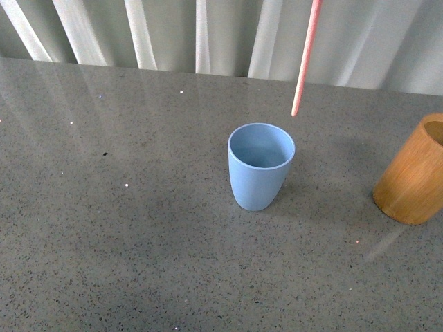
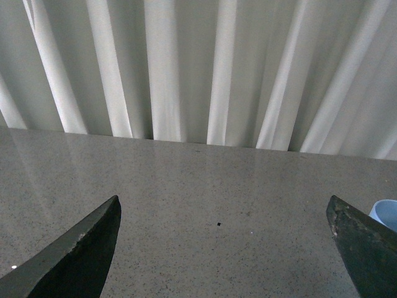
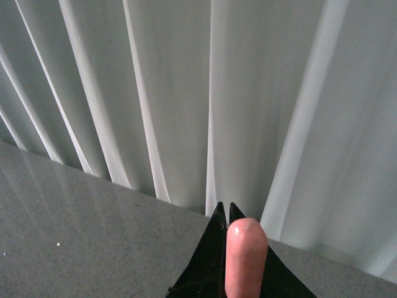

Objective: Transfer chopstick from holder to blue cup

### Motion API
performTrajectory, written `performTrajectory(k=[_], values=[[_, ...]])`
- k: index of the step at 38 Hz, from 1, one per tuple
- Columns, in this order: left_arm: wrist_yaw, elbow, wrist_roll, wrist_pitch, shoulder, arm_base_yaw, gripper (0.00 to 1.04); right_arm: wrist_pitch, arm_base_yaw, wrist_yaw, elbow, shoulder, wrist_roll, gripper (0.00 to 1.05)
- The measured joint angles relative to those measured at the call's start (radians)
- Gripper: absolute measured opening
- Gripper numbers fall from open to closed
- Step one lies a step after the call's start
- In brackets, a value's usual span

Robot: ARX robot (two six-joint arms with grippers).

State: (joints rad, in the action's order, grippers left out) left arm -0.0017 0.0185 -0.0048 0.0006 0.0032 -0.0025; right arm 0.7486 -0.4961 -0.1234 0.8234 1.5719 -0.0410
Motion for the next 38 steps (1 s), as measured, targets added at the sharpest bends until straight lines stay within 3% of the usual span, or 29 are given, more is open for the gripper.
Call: performTrajectory(k=[36, 38], values=[[0.0, 0.0, 0.0, 0.0, 0.0, 0.0, 0.98, 0.137, -0.013, 0.052, 0.076, 0.318, -0.013, 0.01], [0.0, 0.0, 0.0, 0.0, 0.0, 0.0, 0.98, 0.137, -0.014, 0.053, 0.069, 0.327, -0.016, 0.07]])
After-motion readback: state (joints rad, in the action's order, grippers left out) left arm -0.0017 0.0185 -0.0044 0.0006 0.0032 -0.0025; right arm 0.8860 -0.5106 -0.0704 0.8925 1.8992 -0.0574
